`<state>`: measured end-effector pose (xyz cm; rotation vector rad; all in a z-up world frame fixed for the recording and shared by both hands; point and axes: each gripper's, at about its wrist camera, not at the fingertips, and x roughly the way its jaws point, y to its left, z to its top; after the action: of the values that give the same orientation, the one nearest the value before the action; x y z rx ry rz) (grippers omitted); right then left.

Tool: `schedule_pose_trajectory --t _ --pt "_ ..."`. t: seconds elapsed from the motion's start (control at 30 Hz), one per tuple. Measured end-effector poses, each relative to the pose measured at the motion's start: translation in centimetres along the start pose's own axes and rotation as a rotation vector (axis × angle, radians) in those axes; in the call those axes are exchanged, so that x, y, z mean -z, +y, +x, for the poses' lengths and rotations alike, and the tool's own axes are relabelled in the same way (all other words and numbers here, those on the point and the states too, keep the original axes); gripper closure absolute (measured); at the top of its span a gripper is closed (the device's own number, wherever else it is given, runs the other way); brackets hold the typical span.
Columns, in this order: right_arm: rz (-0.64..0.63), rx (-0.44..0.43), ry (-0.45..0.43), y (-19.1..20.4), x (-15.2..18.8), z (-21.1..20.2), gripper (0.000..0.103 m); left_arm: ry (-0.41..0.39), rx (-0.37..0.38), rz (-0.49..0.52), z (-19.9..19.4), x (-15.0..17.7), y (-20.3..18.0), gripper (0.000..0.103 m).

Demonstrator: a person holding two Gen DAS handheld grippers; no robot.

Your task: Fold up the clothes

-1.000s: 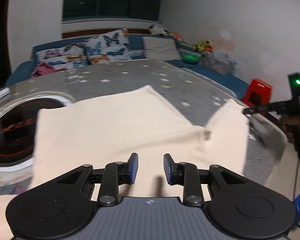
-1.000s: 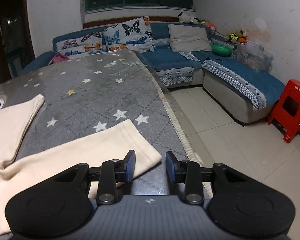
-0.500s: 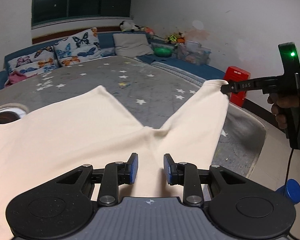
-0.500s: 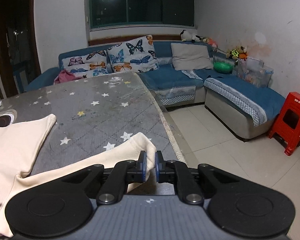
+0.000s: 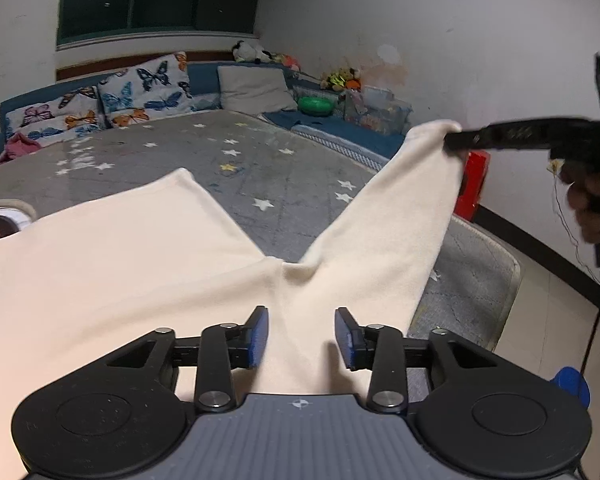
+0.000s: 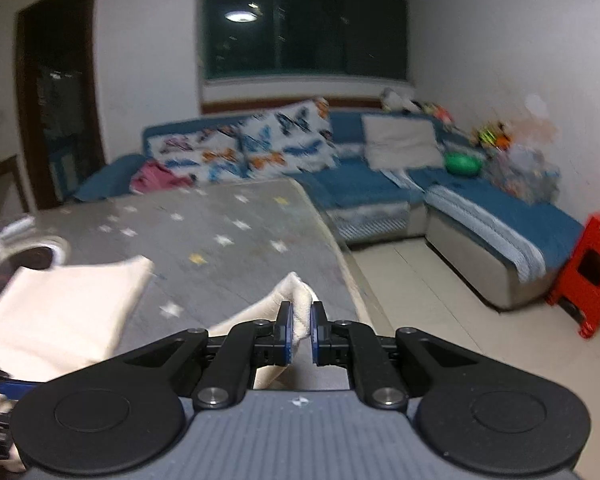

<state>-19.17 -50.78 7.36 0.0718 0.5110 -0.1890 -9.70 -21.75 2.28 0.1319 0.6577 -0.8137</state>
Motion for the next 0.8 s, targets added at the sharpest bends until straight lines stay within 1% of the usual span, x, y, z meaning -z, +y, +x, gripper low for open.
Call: schedule_pose_trajectory --t 0.1,0.17,0.27,0.33,0.43,0.6,0.7,0.8 --pt "-0.050 -0.054 -0.038 1.9 -1.5 -1.8 0.095 -0.018 -0.019 -0.020 -1.7 0.6 1.1 0.061" --pt "-0.089 -0.106 -0.058 3.8 -2.5 -2.8 0.096 -0.030 -0.042 -0.036 -3.0 1.1 1.9 0.059" --pt "-0.146 -0.185 -0.088 6.9 -3.9 -4.3 0.096 -0.050 -0.080 -0.063 -4.9 2.0 3.3 0.059" --pt "-0.182 -0.243 -0.092 9.0 -4.4 -4.8 0.096 -0.065 -0.106 -0.086 -6.2 2.6 4.4 0.059" --pt "-0.268 -0.338 -0.093 13.2 -4.9 -5.0 0.096 -0.080 -0.153 -0.119 -7.9 3.7 5.9 0.056" --pt "-0.363 -0.466 -0.064 19.1 -4.2 -4.4 0.096 -0.096 -0.220 -0.180 -10.2 5.3 7.9 0.056" --pt "-0.406 -0.528 -0.032 22.2 -3.3 -3.8 0.096 -0.105 -0.240 -0.209 -11.3 6.2 8.6 0.056" --pt "-0.429 -0.584 0.008 24.4 -2.5 -3.2 0.095 -0.109 -0.256 -0.227 -12.1 6.9 9.0 0.056"
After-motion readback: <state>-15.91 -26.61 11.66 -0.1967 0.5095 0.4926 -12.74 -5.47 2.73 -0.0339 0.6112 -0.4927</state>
